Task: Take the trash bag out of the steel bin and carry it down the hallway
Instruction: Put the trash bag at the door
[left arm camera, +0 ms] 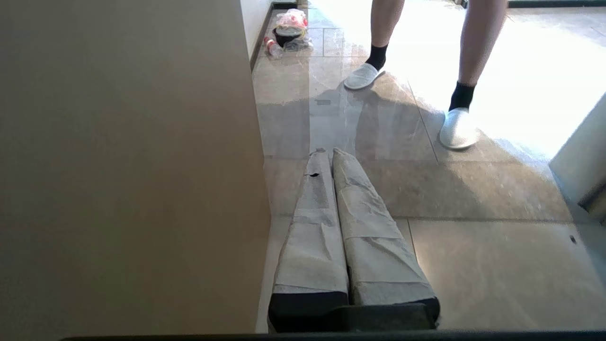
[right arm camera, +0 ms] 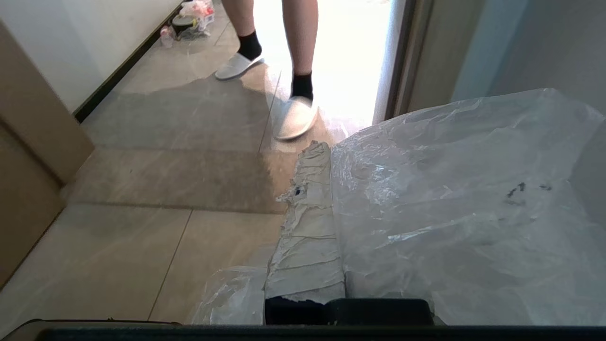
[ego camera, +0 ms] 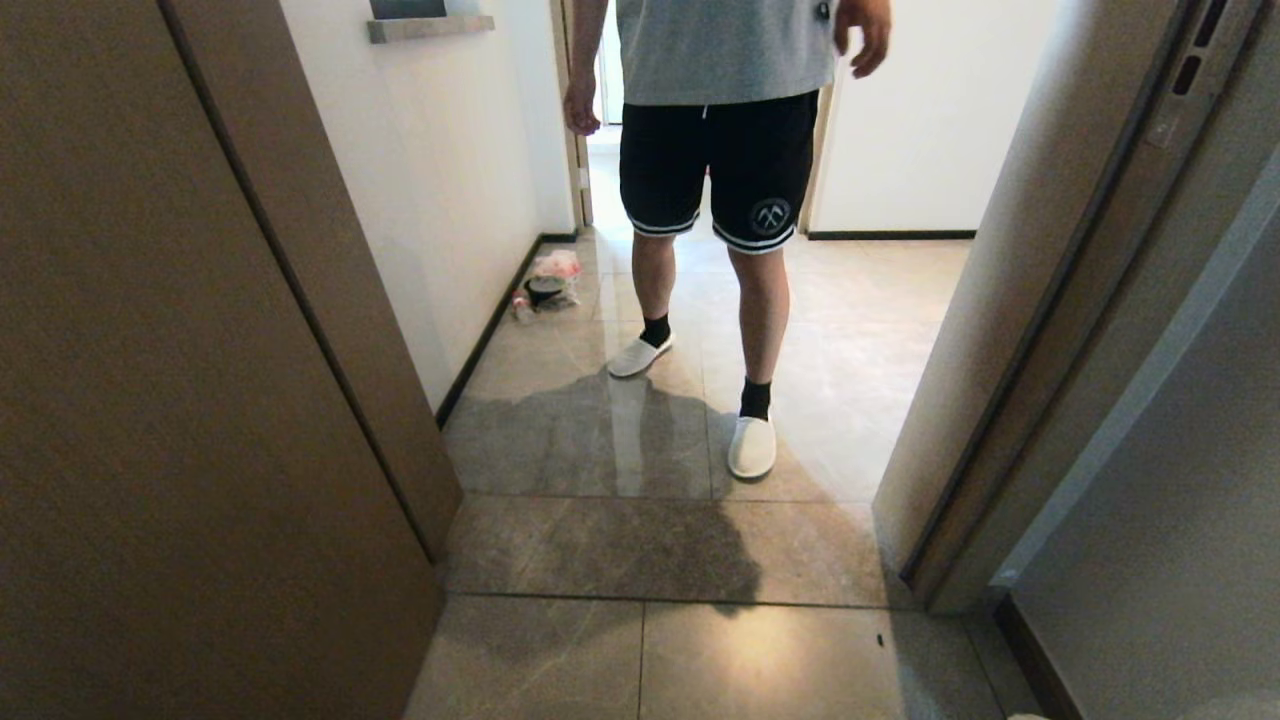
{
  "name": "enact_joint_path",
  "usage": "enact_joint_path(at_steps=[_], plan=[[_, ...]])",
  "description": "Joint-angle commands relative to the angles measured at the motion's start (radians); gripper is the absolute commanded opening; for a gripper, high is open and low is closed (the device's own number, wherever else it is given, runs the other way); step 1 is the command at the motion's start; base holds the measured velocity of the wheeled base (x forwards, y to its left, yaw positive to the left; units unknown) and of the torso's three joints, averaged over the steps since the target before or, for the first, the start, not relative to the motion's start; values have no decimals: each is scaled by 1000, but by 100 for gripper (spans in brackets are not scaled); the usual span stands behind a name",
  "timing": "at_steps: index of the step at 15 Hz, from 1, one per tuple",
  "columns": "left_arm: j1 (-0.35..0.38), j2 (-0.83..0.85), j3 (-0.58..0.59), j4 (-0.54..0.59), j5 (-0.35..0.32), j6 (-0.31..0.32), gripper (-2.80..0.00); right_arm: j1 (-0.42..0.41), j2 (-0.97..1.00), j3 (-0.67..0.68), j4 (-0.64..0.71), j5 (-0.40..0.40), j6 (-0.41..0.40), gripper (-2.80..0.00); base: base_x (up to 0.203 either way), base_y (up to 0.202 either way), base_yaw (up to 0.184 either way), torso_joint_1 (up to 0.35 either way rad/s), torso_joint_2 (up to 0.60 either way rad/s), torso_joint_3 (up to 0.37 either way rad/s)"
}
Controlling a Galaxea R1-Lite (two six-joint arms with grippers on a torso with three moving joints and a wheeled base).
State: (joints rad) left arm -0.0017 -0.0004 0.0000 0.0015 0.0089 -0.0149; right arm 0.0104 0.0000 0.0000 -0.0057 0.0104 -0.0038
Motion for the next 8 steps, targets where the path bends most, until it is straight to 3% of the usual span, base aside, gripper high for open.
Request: enact_joint_path(at_steps=[1, 8], plan=[[0, 0, 2, 0, 0, 0, -280, 0, 2, 2, 0, 0, -1, -280, 191, 0, 1, -2, 6, 3], [0, 0, 2, 0, 0, 0, -280, 0, 2, 2, 0, 0, -1, -280, 192, 0, 0, 1, 1, 0]])
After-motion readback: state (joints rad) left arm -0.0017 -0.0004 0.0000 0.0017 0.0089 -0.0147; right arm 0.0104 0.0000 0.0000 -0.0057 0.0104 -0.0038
